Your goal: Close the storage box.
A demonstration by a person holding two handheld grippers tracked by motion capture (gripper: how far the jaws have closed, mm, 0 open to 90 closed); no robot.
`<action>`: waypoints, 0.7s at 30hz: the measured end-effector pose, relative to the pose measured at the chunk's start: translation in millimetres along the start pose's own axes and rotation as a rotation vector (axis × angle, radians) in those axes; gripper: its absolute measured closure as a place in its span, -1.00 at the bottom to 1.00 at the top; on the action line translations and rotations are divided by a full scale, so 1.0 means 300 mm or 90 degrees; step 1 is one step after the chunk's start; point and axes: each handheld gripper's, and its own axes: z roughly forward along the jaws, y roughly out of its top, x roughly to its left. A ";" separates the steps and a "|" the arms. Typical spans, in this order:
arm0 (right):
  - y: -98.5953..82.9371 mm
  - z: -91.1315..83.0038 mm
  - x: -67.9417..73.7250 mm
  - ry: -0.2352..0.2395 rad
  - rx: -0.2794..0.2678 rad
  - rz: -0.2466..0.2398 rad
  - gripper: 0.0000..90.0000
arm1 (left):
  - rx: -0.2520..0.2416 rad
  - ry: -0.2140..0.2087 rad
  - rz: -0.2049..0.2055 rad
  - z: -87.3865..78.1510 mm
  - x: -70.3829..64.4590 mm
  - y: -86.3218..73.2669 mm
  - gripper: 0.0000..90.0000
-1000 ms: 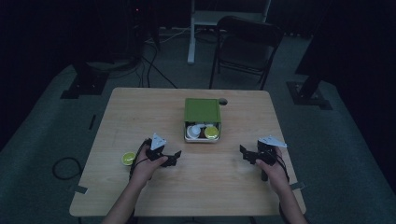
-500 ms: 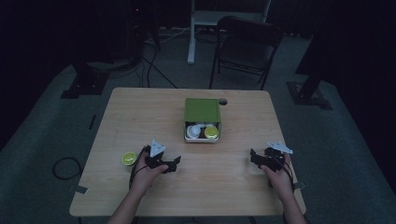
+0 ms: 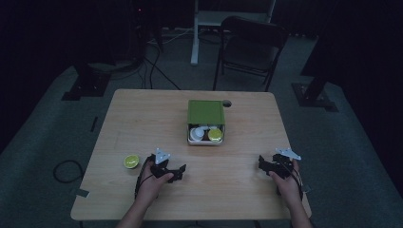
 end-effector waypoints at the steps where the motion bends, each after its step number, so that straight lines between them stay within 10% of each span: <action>1: -0.001 0.000 0.000 0.000 0.002 0.003 -0.76 | 0.005 0.004 -0.003 -0.001 0.001 -0.001 -0.80; 11: -0.009 0.004 -0.007 0.001 0.028 0.015 -0.76 | 0.050 0.019 -0.022 -0.004 0.010 -0.011 -0.80; 16: -0.011 0.007 -0.006 0.008 0.047 0.014 -0.76 | 0.059 0.035 -0.003 -0.002 -0.001 -0.012 -0.80; 18: -0.011 0.009 -0.001 0.003 0.051 0.004 -0.76 | 0.081 0.070 0.049 0.006 -0.024 -0.013 -0.79; 21: -0.010 0.011 0.002 0.001 0.054 -0.009 -0.76 | 0.083 0.095 0.038 0.013 -0.034 -0.010 -0.80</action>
